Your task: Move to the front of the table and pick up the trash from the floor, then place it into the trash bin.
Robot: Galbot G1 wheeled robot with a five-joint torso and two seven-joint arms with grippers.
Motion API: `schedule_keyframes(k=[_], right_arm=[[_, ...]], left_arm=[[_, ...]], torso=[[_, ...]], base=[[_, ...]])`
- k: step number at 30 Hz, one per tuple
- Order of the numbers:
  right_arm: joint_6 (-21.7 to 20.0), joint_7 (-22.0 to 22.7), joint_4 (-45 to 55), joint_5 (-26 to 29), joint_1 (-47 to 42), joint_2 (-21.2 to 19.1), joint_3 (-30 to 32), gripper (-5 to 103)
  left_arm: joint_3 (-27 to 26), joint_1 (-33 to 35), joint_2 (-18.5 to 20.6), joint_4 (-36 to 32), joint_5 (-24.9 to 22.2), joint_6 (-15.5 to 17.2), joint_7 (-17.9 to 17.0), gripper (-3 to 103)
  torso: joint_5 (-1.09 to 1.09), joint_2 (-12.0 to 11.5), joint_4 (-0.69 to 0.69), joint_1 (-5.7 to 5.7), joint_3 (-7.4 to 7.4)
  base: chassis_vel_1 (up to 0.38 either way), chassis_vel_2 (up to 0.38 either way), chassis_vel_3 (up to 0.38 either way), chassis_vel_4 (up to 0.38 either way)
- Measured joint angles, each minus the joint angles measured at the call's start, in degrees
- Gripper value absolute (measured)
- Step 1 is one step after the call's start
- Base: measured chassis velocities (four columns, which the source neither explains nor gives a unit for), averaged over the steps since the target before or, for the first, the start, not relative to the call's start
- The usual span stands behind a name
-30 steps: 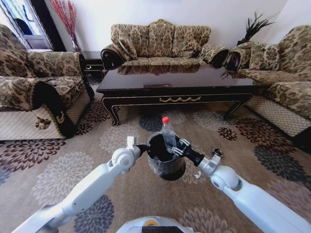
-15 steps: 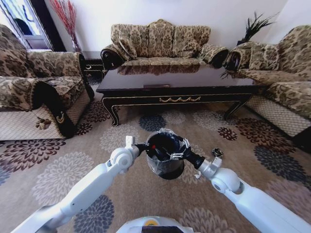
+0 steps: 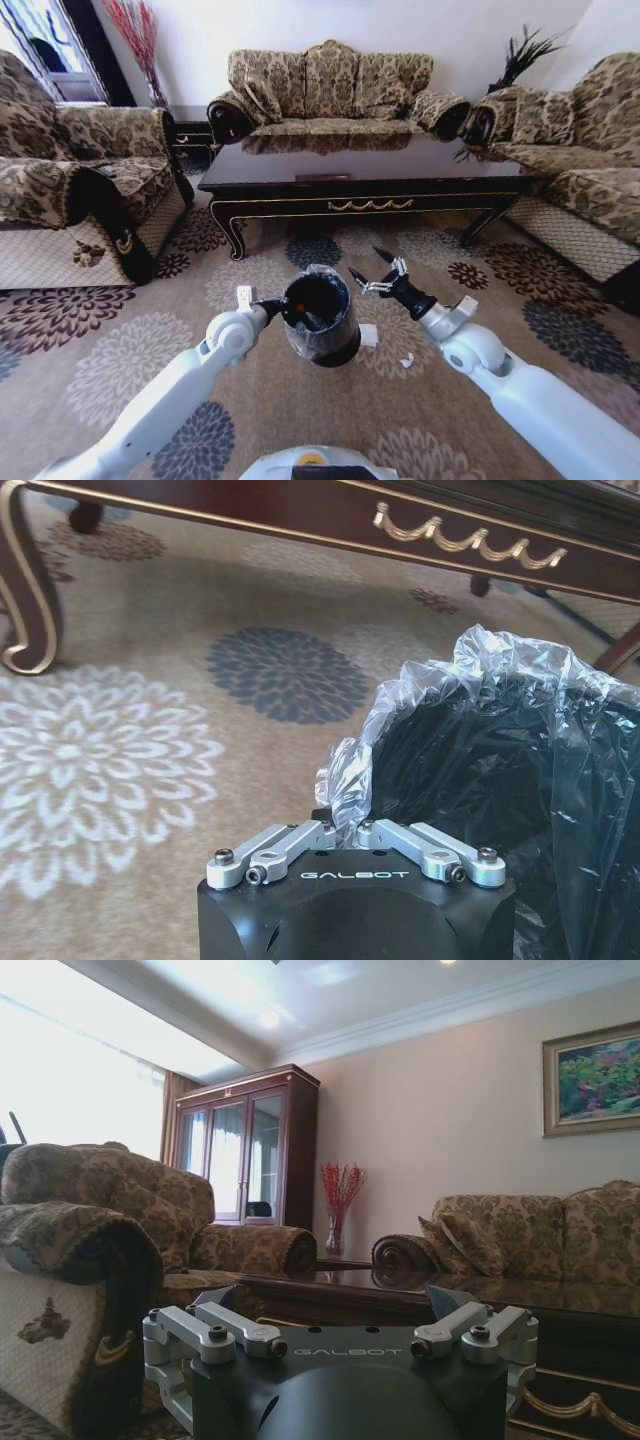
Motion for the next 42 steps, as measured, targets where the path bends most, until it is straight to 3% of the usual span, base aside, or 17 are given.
schedule_keyframes(k=[10,14,23,39,42], right_arm=[[-3.42,7.51,-11.13,-3.78,4.22,1.34,-1.68,100],[-3.64,9.35,-18.28,-9.70,5.30,2.67,-2.60,100],[-10.70,18.76,-29.76,-16.61,7.02,6.35,-3.78,100],[-15.93,18.45,-53.01,-20.56,17.20,12.85,-7.92,100],[-18.90,18.21,-57.25,-21.58,20.34,14.14,-9.15,100]], left_arm=[[-4.97,4.10,3.60,-3.04,-0.07,-0.06,0.55,3],[-6.61,5.80,4.92,-4.46,-0.07,-0.24,0.54,3],[-8.68,7.75,6.93,-6.87,-0.24,-0.41,0.32,3],[-12.53,10.64,9.69,-9.39,-0.61,-0.57,0.21,3],[-13.80,11.80,10.07,-9.83,-0.60,-0.58,0.20,3]], torso=[[0.00,0.00,-0.01,0.00,0.00],[0.00,0.00,-0.01,0.00,0.00],[0.01,0.00,-0.01,0.00,0.00],[0.01,0.00,0.00,0.00,0.00],[-0.01,0.00,0.00,0.00,0.00]], base=[[0.000,0.000,0.000,0.000],[0.000,0.000,0.000,0.000],[0.000,0.000,0.000,0.000],[0.000,0.000,0.000,0.000],[0.000,0.000,0.000,0.000]])
